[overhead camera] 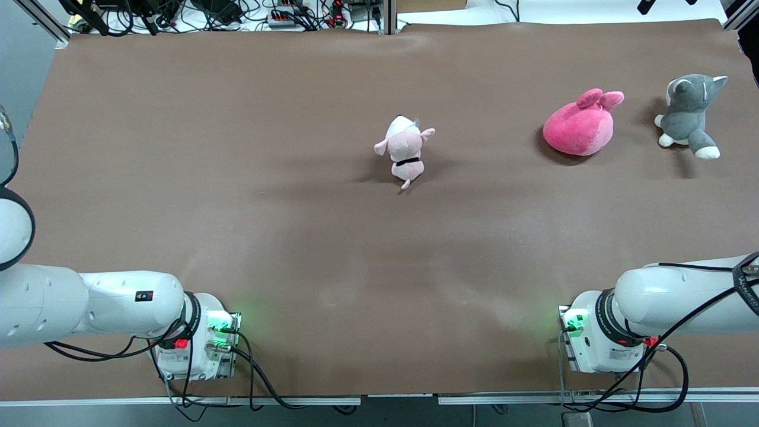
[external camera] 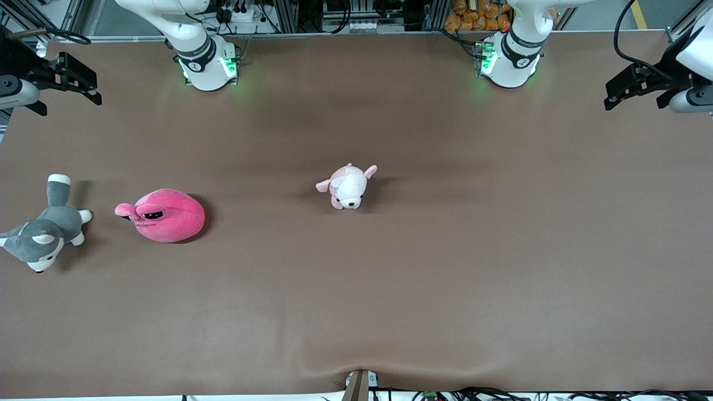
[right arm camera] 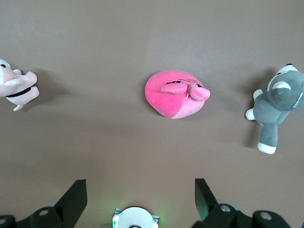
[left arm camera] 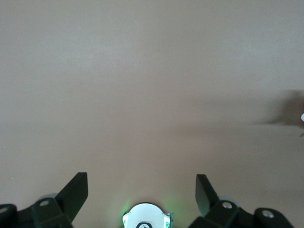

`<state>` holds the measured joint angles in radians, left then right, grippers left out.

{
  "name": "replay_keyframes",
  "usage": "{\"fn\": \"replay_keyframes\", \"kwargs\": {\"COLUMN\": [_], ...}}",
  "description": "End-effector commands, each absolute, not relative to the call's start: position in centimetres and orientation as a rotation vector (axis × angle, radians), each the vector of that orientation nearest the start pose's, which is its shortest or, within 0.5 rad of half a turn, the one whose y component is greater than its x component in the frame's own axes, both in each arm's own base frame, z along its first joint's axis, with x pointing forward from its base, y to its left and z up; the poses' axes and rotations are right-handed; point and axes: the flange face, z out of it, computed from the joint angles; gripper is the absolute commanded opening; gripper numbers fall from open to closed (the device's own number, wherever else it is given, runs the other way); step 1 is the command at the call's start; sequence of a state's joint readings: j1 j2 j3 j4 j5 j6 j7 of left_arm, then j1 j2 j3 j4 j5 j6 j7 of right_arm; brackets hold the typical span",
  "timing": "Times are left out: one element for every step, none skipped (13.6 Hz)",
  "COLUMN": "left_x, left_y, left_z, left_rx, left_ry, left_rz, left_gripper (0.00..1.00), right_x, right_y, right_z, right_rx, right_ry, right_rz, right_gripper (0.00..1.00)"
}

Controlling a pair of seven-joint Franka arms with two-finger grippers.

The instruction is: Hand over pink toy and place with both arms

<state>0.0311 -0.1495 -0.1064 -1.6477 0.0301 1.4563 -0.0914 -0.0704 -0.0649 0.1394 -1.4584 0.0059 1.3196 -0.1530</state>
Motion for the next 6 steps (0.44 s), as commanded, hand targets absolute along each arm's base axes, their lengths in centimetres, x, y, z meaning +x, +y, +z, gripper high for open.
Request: {"fn": "replay_keyframes", "kwargs": {"left_x": [50.19,50.44,50.59,50.78,50.76,50.76], "left_y": [-3.68,-3.6,-3.58,-3.5,-3.49,-3.49], "left_z": [65.58,65.41,65.81,65.63,65.62,65.69], "left_rx": [-3.096,-3.097,-3.097,-3.097,-3.097,-3.097], "left_ry": [-0.001,-0.006,-0.013,-0.02,-0.025,-0.034], "left_rz": [0.08,0.084,0.07,0.077,0.079,0.077], "left_gripper": [1.0,1.0,1.0,1.0,1.0,1.0], "right_x": [50.18,50.18,50.18,50.18,50.18,50.18], "right_y": [3.39,3.39,3.39,3.39,3.39,3.39], "right_z": [69.43,69.43,69.43,69.43,69.43,69.43], "right_rx": [-3.118,-3.118,-3.118,-3.118,-3.118,-3.118], "right_ry": [-0.348,-0.348,-0.348,-0.348,-0.348,-0.348], "right_rz": [0.102,0.102,0.102,0.102,0.102,0.102], "right_gripper": [1.0,1.0,1.0,1.0,1.0,1.0]}}
